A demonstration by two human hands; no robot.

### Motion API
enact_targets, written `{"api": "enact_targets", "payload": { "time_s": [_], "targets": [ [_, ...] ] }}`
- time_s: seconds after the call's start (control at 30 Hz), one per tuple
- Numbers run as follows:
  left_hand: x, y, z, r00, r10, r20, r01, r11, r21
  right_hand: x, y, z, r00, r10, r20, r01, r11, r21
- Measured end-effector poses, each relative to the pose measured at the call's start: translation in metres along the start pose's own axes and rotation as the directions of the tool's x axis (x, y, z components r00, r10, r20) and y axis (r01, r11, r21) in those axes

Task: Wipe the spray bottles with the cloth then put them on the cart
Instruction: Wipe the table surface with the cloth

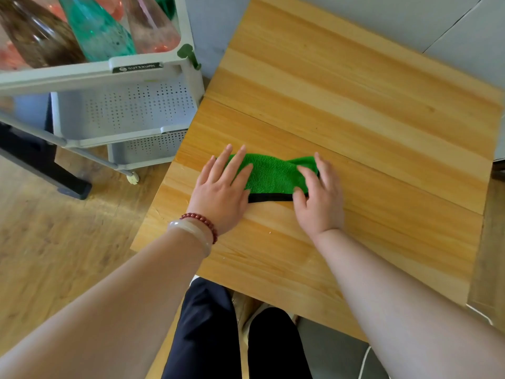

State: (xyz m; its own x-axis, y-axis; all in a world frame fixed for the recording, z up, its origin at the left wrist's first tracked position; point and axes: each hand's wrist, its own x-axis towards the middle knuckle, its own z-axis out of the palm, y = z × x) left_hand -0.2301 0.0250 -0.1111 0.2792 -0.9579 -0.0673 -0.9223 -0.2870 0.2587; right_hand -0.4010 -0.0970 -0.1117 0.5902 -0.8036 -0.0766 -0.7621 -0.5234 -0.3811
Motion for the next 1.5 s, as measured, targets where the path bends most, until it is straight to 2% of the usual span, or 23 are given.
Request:
{"api": "enact_targets", "payload": {
  "time_s": [0.03, 0.1, 0.13, 0.2, 0.27, 0.33, 0.4, 0.47, 0.53, 0.67, 0.73, 0.8, 0.87, 0.93, 1.07, 1.13, 1.2, 1.33, 1.5],
  "targets": [
    [0.006, 0.004, 0.001, 0.997, -0.021, 0.068, 0.019, 0.999, 0.029, 0.002, -0.003, 0.001, 0.993, -0.016, 0.12, 0.021, 0.999, -0.039],
    [0.009, 0.006, 0.009, 0.972, -0.09, 0.216, 0.075, 0.994, 0.074, 0.006, -0.004, 0.004, 0.933, 0.021, 0.36, 0.041, 0.986, -0.162],
    [0.006, 0.004, 0.014, 0.949, -0.134, 0.287, 0.111, 0.989, 0.096, 0.006, -0.003, 0.005, 0.9, 0.06, 0.431, 0.048, 0.97, -0.237],
    [-0.004, 0.001, 0.017, 0.919, -0.186, 0.348, 0.148, 0.98, 0.135, 0.002, -0.002, 0.004, 0.876, 0.124, 0.466, 0.037, 0.946, -0.323],
    [-0.011, 0.0, 0.013, 0.911, -0.201, 0.359, 0.157, 0.976, 0.149, 0.001, -0.004, -0.002, 0.899, 0.143, 0.414, -0.014, 0.954, -0.299],
    [-0.009, 0.002, 0.004, 0.919, -0.212, 0.332, 0.175, 0.975, 0.14, 0.005, -0.003, -0.008, 0.96, 0.14, 0.244, -0.091, 0.975, -0.203],
    [0.0, 0.005, -0.002, 0.948, -0.185, 0.258, 0.163, 0.981, 0.106, 0.017, -0.001, -0.009, 0.986, 0.132, 0.103, -0.119, 0.986, -0.119],
    [0.011, 0.007, -0.001, 0.961, -0.143, 0.236, 0.128, 0.989, 0.079, 0.033, 0.001, -0.006, 0.982, 0.161, 0.098, -0.154, 0.986, -0.069],
    [0.019, 0.008, 0.007, 0.945, -0.136, 0.299, 0.115, 0.989, 0.087, 0.049, 0.002, -0.004, 0.964, 0.252, 0.083, -0.253, 0.967, 0.01],
    [0.016, 0.003, 0.018, 0.918, -0.146, 0.369, 0.102, 0.985, 0.136, 0.069, 0.002, -0.01, 0.919, 0.391, -0.045, -0.384, 0.916, 0.119],
    [0.013, 0.002, 0.017, 0.916, -0.147, 0.373, 0.102, 0.985, 0.136, 0.073, 0.003, -0.011, 0.903, 0.429, -0.032, -0.416, 0.89, 0.186],
    [0.014, 0.005, 0.016, 0.928, -0.142, 0.343, 0.106, 0.987, 0.122, 0.071, 0.005, -0.01, 0.902, 0.43, 0.029, -0.428, 0.887, 0.171],
    [0.015, 0.011, 0.015, 0.95, -0.128, 0.284, 0.103, 0.989, 0.102, 0.066, 0.007, -0.007, 0.908, 0.414, 0.071, -0.419, 0.897, 0.143],
    [0.016, 0.015, 0.017, 0.95, -0.135, 0.283, 0.106, 0.988, 0.113, 0.061, 0.006, -0.007, 0.92, 0.389, 0.045, -0.391, 0.907, 0.155],
    [0.016, 0.012, 0.02, 0.933, -0.161, 0.322, 0.127, 0.984, 0.124, 0.053, -0.004, -0.013, 0.886, 0.463, -0.002, -0.434, 0.832, 0.347],
    [0.013, 0.007, 0.018, 0.955, -0.132, 0.266, 0.113, 0.99, 0.085, 0.049, -0.013, -0.017, 0.896, 0.445, -0.008, -0.401, 0.814, 0.42],
    [0.008, -0.001, 0.015, 0.971, -0.14, 0.192, 0.13, 0.99, 0.06, 0.044, -0.025, -0.018, 0.917, 0.399, -0.025, -0.339, 0.808, 0.481],
    [-0.004, -0.021, 0.007, 0.967, -0.198, 0.158, 0.192, 0.98, 0.05, 0.034, -0.056, -0.01, 0.969, 0.237, -0.064, -0.177, 0.855, 0.487],
    [-0.016, -0.047, -0.003, 0.959, -0.257, 0.121, 0.254, 0.966, 0.04, 0.019, -0.098, 0.009, 0.994, 0.107, 0.01, -0.098, 0.866, 0.491]
  ]
}}
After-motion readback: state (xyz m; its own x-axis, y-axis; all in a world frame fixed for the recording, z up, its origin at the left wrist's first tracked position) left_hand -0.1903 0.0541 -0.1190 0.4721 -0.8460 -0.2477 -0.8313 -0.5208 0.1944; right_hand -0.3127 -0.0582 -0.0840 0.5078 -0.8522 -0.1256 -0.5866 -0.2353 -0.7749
